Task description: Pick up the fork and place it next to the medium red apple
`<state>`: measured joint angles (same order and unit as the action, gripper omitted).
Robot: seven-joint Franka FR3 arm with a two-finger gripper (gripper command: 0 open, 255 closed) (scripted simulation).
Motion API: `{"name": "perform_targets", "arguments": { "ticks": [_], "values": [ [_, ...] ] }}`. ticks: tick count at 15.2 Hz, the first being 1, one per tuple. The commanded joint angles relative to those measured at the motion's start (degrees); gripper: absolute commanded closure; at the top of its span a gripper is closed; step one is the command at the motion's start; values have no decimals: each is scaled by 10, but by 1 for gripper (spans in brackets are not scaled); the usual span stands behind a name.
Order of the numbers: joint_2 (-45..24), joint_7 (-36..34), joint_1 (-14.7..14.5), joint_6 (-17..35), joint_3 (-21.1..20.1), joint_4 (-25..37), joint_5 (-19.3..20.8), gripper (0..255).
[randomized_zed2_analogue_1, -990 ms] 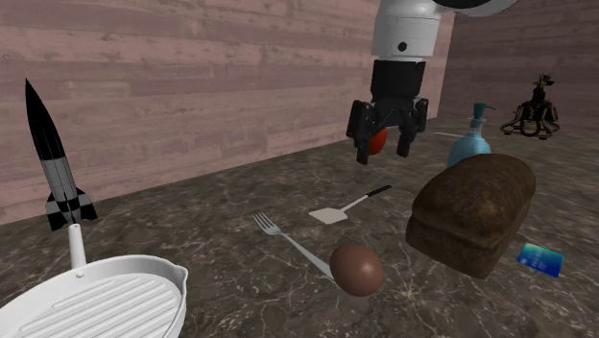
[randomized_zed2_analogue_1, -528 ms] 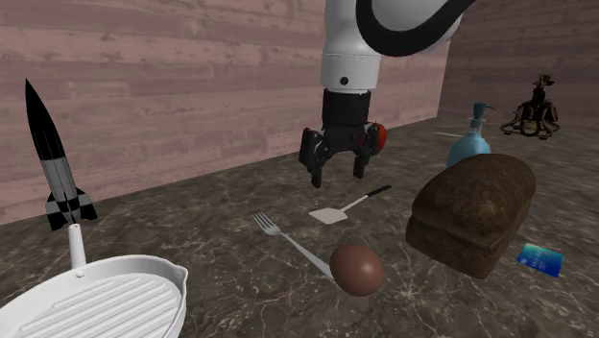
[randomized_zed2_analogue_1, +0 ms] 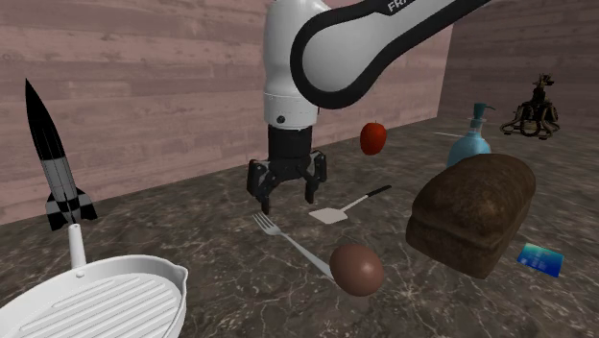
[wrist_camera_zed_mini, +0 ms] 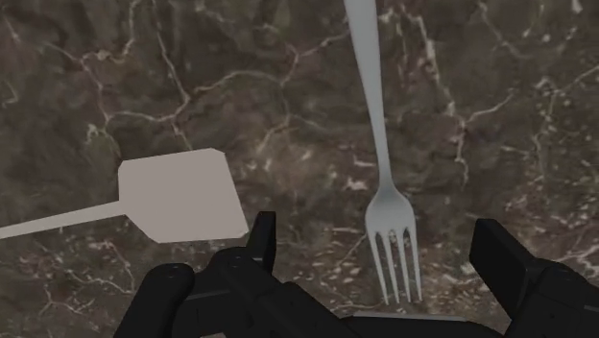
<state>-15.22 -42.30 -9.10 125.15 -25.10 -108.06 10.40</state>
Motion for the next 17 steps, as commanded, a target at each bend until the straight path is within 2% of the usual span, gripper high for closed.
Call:
{"name": "perform_targets", "arguments": {
  "ticks": [1, 9, 17],
  "values": [
    [-46, -18, -16, 1, 3, 40, 23, 0],
    [-86, -32, -25, 45, 14, 33, 45, 0],
    [-86, -32, -26, 45, 14, 33, 45, 0]
  ]
}}
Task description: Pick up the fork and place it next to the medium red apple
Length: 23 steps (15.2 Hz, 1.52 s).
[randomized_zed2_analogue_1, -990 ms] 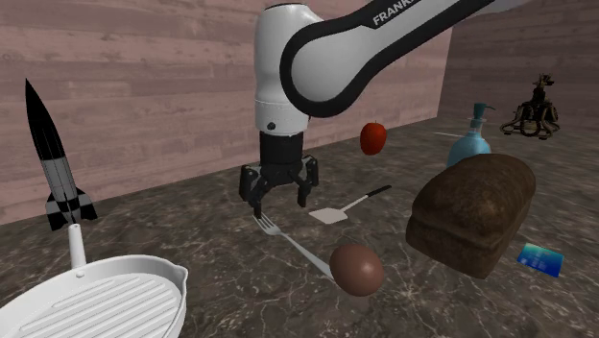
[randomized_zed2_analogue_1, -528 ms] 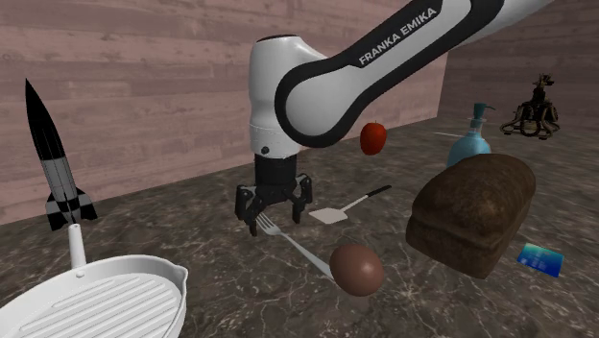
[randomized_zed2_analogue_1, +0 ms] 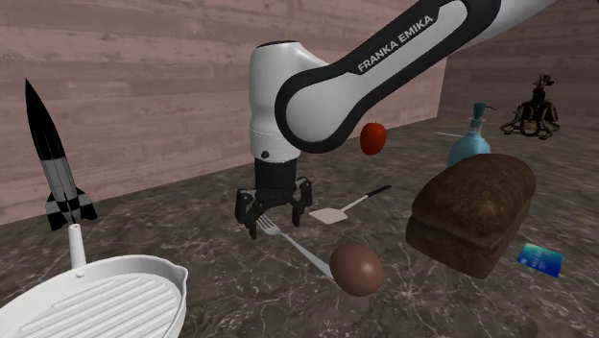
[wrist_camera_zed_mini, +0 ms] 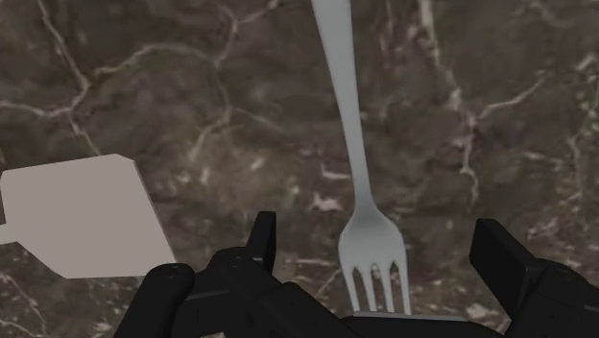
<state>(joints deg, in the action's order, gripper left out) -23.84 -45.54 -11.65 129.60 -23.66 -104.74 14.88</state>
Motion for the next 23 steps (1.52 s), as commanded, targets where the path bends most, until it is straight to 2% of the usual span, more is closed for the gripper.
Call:
{"name": "perform_targets", "arguments": {
  "ticks": [1, 10, 23],
  "values": [
    [0, 0, 0, 0, 0, 0, 0, 255],
    [0, 0, 0, 0, 0, 0, 0, 255],
    [46, 21, 8, -81, -14, 40, -29, 255]
  ]
}}
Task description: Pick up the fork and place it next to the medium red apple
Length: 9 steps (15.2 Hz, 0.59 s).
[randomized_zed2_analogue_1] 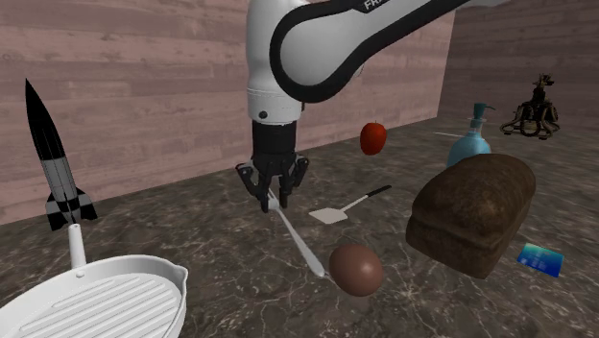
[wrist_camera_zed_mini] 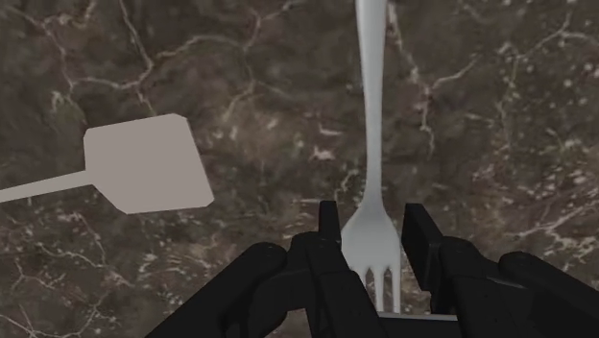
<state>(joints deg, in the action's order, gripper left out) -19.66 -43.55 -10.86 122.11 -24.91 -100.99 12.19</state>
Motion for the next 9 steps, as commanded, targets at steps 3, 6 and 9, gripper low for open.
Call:
{"name": "perform_targets", "arguments": {
  "ticks": [3, 6, 9],
  "values": [
    [12, 5, 2, -26, -3, 15, -8, 255],
    [19, 9, 2, -46, -5, 29, -13, 255],
    [26, 12, 3, -67, -7, 44, -17, 255]
  ]
}}
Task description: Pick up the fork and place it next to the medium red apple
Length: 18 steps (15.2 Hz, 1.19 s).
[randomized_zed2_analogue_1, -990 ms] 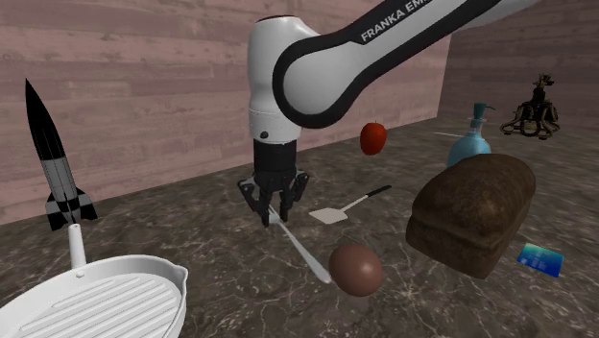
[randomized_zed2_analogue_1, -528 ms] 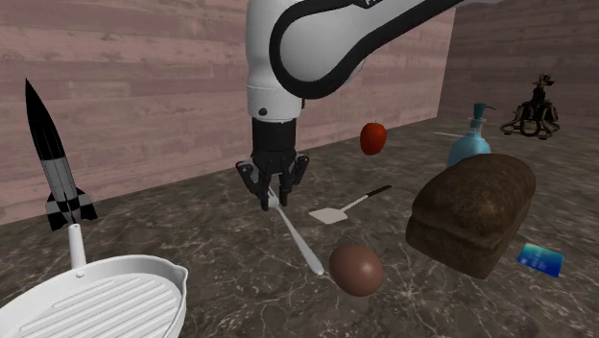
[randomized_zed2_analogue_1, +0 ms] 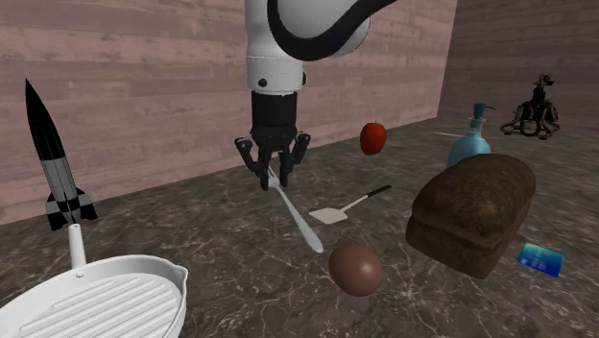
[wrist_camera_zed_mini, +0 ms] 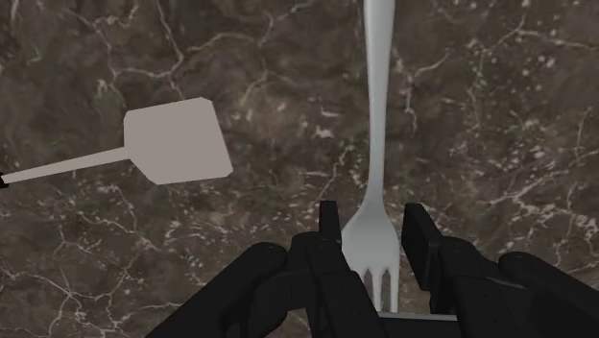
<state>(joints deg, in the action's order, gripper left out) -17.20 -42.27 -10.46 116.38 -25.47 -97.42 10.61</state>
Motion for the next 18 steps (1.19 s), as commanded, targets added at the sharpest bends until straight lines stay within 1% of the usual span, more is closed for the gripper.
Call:
{"name": "perform_targets", "arguments": {
  "ticks": [1, 18],
  "values": [
    [3, 1, -1, -17, -1, 14, -2, 255],
    [14, 12, -6, -137, -7, 125, -12, 255]
  ]
}}
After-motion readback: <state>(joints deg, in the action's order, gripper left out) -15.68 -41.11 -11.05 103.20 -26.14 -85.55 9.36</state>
